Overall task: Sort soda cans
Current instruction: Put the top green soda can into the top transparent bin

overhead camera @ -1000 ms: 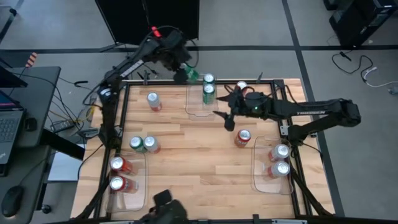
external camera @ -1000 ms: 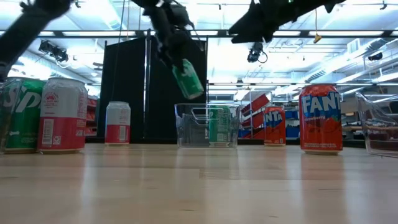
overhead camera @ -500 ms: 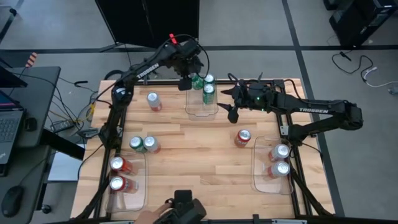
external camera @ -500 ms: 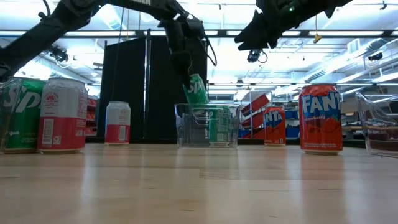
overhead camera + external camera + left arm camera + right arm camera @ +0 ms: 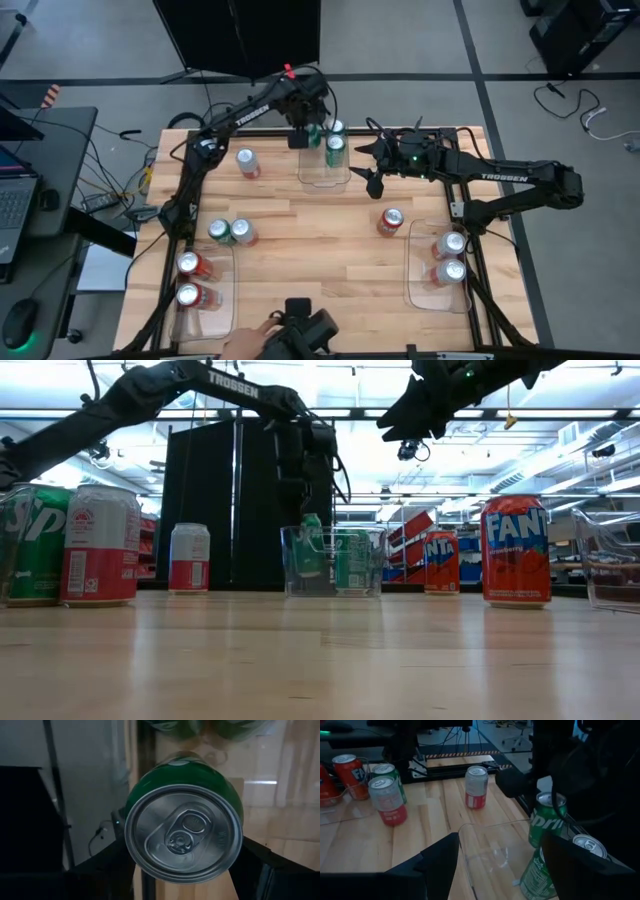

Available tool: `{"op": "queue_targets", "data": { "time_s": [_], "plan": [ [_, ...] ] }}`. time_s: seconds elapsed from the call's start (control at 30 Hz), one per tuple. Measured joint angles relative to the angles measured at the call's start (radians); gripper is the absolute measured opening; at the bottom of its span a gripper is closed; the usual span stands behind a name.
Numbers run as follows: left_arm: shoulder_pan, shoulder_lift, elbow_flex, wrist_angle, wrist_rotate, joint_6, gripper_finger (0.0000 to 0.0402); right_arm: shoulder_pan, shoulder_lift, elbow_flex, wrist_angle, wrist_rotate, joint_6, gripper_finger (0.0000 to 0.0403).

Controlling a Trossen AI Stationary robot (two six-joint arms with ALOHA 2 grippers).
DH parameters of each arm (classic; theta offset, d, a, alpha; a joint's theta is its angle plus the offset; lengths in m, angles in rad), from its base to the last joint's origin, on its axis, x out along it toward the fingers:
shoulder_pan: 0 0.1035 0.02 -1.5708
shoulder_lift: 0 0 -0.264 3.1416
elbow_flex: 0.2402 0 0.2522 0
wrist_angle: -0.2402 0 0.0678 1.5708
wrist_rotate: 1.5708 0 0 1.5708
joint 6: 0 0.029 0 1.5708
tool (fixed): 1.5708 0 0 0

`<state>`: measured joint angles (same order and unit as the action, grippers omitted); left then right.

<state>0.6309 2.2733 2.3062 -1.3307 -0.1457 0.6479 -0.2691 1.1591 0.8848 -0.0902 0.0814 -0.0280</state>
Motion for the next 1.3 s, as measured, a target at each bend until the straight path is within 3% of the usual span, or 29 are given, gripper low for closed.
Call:
{"op": "queue_targets", "data": {
  "time_s": [0.63,0.83,1.0,1.13,1.3],
  "plan": [
    [-0.006,0.058,-0.001,0.049,0.037,0.002,0.0256,0.000,0.000,0.000,0.001,0.000,0.000,0.0270],
    [-0.011,0.057,-0.001,0.055,0.054,0.000,0.0331,0.000,0.000,0.000,0.001,0.000,0.000,0.0270],
    [-0.016,0.054,0.000,0.063,0.054,-0.001,0.0348,0.000,0.000,0.000,0.001,0.000,0.000,0.0270],
    [-0.017,0.054,0.000,0.064,0.032,0.004,0.0346,0.000,0.000,0.000,0.001,0.000,0.000,0.0270],
    [-0.017,0.048,0.000,0.054,-0.068,0.007,0.0329,0.000,0.000,0.000,-0.001,0.000,-0.006,0.0270]
  ]
}}
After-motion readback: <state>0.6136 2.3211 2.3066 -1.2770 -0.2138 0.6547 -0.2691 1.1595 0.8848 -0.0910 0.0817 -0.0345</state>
